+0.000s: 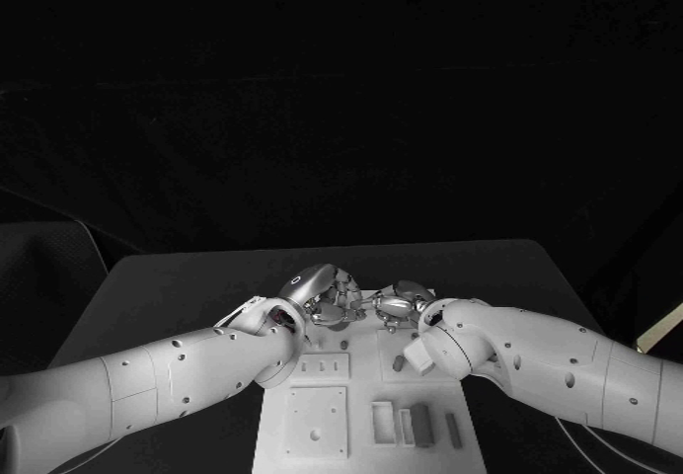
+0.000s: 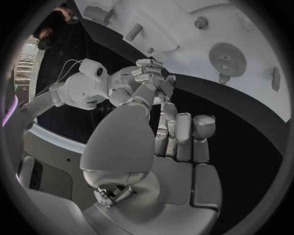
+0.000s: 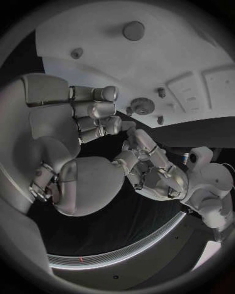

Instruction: Assemble the parts on the task board

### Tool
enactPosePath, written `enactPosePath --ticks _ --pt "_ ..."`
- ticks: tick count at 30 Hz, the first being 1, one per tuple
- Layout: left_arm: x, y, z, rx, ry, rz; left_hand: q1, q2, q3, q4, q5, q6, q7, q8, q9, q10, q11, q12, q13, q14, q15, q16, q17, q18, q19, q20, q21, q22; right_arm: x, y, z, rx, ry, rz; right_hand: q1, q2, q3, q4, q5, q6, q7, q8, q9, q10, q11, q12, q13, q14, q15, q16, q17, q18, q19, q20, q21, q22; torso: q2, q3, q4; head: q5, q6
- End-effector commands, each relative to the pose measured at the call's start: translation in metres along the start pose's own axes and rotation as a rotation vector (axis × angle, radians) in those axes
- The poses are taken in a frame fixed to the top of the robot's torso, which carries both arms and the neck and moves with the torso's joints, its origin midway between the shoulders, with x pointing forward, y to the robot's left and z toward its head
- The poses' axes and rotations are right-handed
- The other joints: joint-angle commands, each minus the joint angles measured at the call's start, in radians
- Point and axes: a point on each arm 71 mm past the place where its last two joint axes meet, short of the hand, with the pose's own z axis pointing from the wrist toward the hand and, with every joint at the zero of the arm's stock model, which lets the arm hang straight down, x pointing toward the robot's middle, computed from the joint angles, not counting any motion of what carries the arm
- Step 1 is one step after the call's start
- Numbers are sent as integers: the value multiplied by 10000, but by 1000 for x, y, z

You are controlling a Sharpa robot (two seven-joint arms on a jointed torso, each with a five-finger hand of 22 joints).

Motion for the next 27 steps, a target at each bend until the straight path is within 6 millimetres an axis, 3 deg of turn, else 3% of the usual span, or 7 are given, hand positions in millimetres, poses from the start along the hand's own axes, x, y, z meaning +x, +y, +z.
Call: enactPosePath --ticks 1,22,27 --pt "1 1 0 -167 126 -47 64 136 108 -5 71 183 94 34 25 93 -16 50 4 74 -34 61 331 796 70 -13 59 16 0 0 -1 -10 85 -24 340 254 19 43 25 352 262 436 479 89 -7 61 -17 32 -59 134 0 170 72 -1 1478 12 2 3 -1 2 2" --pt "0 5 0 -319 215 178 158 160 204 -49 37 160 100 4 12 100 -29 45 -8 90 -54 113 306 823 88 -12 90 29 -2 -1 -1 33 52 -26 329 247 9 54 24 361 261 439 483 103 -11 60 -22 48 -62 133 -3 172 87 -2 1477 15 1 1 0 19 -13" --pt "-1 6 0 -381 134 175 53 -6 267 -16 -129 -182 189 -262 -100 -63 23 -92 -100 91 -79 225 229 857 95 14 145 50 -1 -1 -1 33 98 -31 325 245 7 57 24 364 261 440 484 107 -12 59 -23 52 -63 133 -4 172 91 -2 1477 16 -3 5 0 35 3"
